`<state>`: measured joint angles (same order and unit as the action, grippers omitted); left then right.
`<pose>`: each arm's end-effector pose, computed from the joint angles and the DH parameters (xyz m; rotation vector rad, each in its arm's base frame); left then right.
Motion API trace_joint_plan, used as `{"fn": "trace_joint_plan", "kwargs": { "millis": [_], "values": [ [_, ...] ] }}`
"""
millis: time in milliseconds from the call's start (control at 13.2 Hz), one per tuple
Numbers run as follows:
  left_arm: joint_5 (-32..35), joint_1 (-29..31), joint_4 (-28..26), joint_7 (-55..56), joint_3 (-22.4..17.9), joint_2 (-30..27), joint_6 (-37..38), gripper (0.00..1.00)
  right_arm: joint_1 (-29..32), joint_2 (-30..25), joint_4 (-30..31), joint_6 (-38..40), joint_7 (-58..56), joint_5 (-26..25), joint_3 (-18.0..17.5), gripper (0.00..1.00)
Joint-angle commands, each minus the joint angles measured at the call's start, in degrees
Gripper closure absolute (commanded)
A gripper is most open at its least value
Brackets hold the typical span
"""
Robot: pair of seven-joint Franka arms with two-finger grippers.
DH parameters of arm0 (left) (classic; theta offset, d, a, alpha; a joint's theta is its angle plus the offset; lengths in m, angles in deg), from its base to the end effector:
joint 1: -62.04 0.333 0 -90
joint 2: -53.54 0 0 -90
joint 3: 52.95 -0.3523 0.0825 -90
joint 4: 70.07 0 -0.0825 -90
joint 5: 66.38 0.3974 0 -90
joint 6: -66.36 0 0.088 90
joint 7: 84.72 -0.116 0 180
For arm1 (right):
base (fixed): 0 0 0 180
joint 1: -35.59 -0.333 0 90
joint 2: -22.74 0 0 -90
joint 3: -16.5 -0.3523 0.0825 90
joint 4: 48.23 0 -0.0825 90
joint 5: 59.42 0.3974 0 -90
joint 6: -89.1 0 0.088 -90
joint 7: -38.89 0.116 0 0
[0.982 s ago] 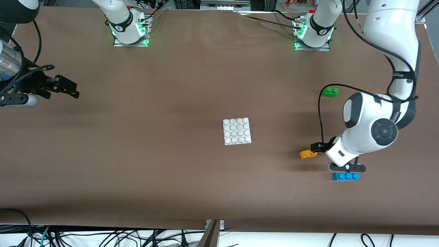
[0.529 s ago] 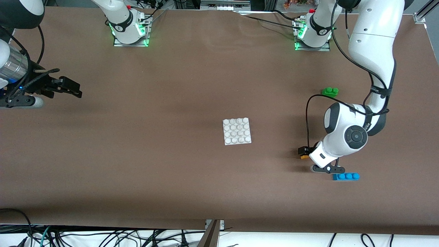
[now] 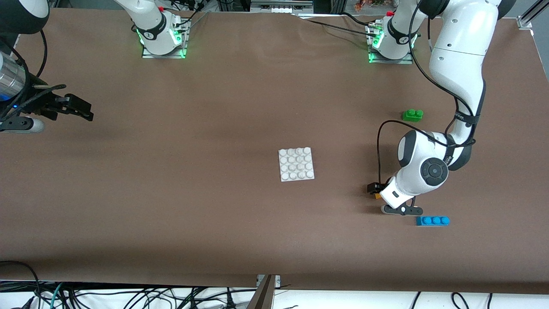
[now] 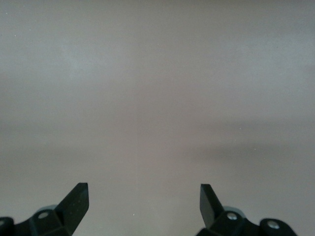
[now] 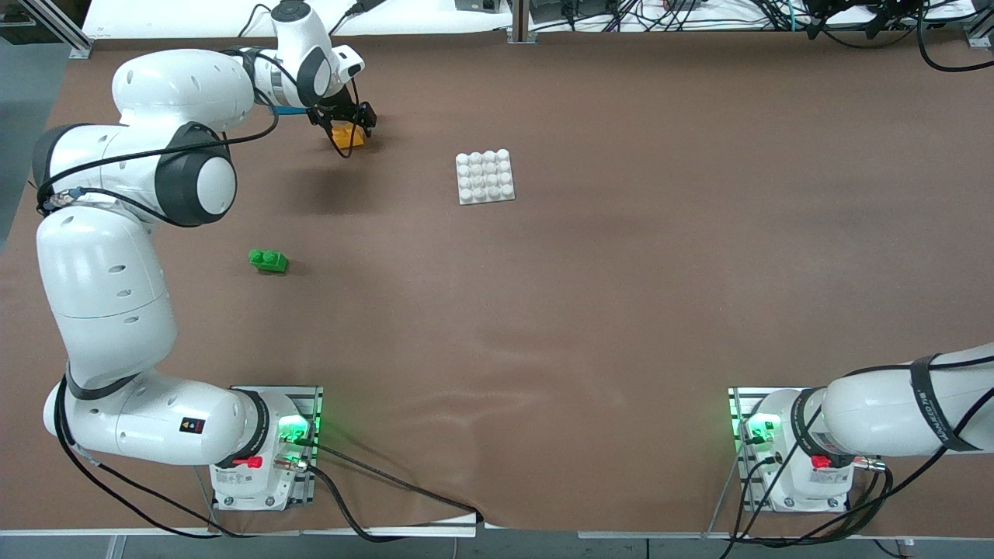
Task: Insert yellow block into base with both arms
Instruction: 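Lower the left gripper onto the yellow block and close on it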
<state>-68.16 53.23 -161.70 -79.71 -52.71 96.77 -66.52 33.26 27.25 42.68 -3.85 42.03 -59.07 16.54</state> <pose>0.7162 -0.1144 0.1924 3.1193 -0.0747 -0.0584 0.5958 0.0245 0.6026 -3.1368 0.0240 0.0680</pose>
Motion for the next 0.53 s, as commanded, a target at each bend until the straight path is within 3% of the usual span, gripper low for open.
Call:
{"fn": "trace_joint_plan", "kwargs": {
  "millis": [0,76,227,378,453],
  "values": [
    [-1.1,0.1,-0.7,0.1,-0.2,-0.2,-1.0,0.07,-0.2,-2.1,2.5,-0.5,0.0,-0.7,0.1,0.00],
    [-1.2,0.2,-0.7,0.1,-0.2,-0.1,-1.0,0.14,-0.2,-2.1,2.7,-0.6,0.0,-0.9,0.1,0.00],
    [-1.2,0.3,-0.7,0.7,-0.2,-0.1,-1.0,0.53,-0.2,-2.1,2.7,-0.4,0.0,-1.8,0.1,0.00],
    [-1.2,0.5,-0.7,0.8,-0.2,-0.2,-0.9,0.65,-0.2,-2.1,2.7,-0.2,0.1,-1.8,0.1,0.00],
    [-1.2,0.5,-0.6,0.8,-0.2,-0.3,-0.7,0.65,-0.2,-2.1,2.7,-0.2,0.1,-1.8,0.1,0.00]
  ]
}}
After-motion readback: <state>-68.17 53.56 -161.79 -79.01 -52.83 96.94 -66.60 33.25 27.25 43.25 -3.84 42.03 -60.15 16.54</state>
